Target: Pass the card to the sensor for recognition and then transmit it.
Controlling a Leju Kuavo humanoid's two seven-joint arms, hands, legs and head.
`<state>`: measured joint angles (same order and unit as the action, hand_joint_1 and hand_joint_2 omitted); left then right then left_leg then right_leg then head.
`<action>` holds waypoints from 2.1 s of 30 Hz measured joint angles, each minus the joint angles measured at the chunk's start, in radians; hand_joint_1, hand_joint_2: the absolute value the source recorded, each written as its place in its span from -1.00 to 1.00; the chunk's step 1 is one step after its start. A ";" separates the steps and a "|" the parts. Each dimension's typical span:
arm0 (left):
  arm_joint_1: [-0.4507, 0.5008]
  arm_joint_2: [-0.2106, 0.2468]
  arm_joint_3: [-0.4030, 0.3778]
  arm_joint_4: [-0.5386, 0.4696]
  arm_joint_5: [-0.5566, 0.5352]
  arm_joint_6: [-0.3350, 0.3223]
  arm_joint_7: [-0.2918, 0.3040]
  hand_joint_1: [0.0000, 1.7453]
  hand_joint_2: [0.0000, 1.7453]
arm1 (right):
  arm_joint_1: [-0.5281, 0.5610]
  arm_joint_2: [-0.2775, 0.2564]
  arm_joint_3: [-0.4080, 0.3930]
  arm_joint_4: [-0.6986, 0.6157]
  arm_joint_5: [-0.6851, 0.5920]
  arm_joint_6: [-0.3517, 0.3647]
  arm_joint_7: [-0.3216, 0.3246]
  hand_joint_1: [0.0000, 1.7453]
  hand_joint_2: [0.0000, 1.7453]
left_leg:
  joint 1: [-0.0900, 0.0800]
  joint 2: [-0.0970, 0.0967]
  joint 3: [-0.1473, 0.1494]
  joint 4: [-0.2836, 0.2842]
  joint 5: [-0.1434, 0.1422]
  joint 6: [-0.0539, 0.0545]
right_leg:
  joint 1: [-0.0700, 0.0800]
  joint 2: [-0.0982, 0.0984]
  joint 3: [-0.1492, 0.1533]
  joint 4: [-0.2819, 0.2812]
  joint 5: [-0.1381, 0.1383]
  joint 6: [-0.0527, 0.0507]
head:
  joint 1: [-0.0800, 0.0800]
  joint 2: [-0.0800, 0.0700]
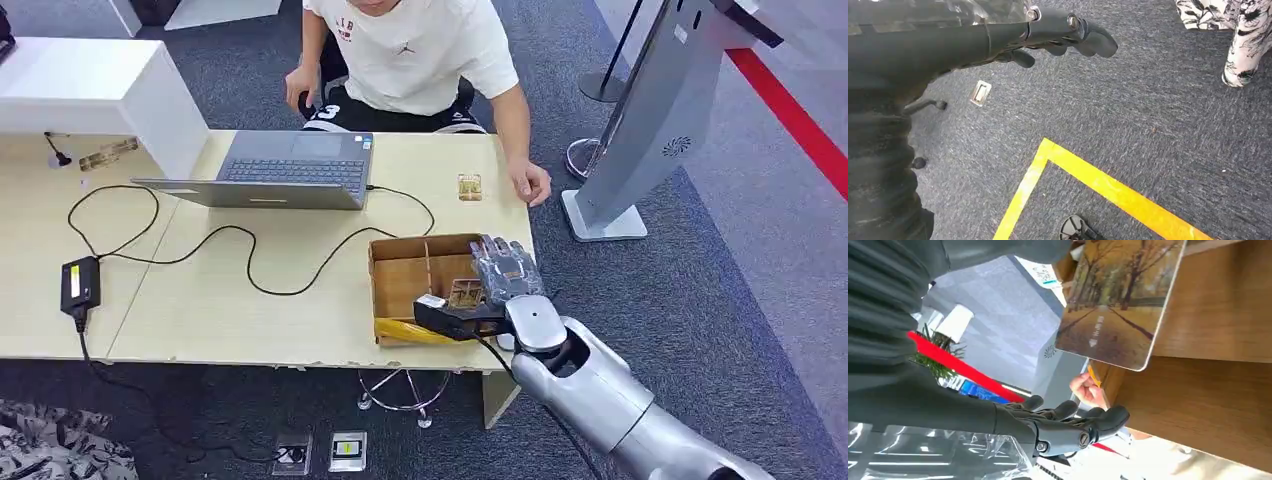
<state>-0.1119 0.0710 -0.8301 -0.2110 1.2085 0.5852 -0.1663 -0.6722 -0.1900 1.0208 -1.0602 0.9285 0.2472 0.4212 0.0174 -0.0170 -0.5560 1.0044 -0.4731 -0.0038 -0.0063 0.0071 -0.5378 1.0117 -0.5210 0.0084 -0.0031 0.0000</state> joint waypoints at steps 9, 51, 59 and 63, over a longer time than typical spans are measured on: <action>0.000 0.002 0.000 0.000 0.003 -0.006 -0.001 -1.00 1.00 | -0.011 -0.023 0.000 -0.073 -0.023 0.088 0.010 -1.00 1.00 | 0.000 0.000 0.000 0.000 0.000 0.000 | 0.000 0.000 0.000 0.000 0.000 0.000 | 0.000 0.000; -0.001 0.002 -0.010 0.000 0.003 -0.014 -0.003 -1.00 1.00 | -0.073 -0.039 0.133 -0.217 -0.170 0.160 0.009 -1.00 1.00 | 0.000 0.000 -0.001 0.000 0.000 0.000 | 0.000 0.000 0.000 0.000 0.000 0.000 | 0.000 0.000; -0.002 0.002 -0.016 0.000 0.003 -0.013 -0.003 -1.00 1.00 | -0.073 -0.030 0.143 -0.177 -0.166 0.147 0.009 -0.98 1.00 | 0.000 0.000 -0.001 0.000 0.000 0.000 | 0.000 0.000 0.000 0.000 0.000 0.000 | 0.000 0.000; -0.002 0.002 -0.018 0.000 0.003 -0.012 -0.003 -1.00 1.00 | -0.073 -0.027 0.143 -0.164 -0.154 0.137 0.009 -0.92 1.00 | 0.000 0.000 -0.001 0.000 0.000 0.000 | 0.000 0.000 -0.001 0.000 0.000 0.000 | 0.000 0.000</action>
<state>-0.1138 0.0725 -0.8476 -0.2110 1.2112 0.5734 -0.1698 -0.7455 -0.2175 1.1643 -1.2242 0.7747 0.3845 0.4303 0.0175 -0.0169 -0.5568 1.0043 -0.4731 -0.0038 -0.0062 0.0070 -0.5383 1.0118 -0.5210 0.0084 -0.0027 0.0000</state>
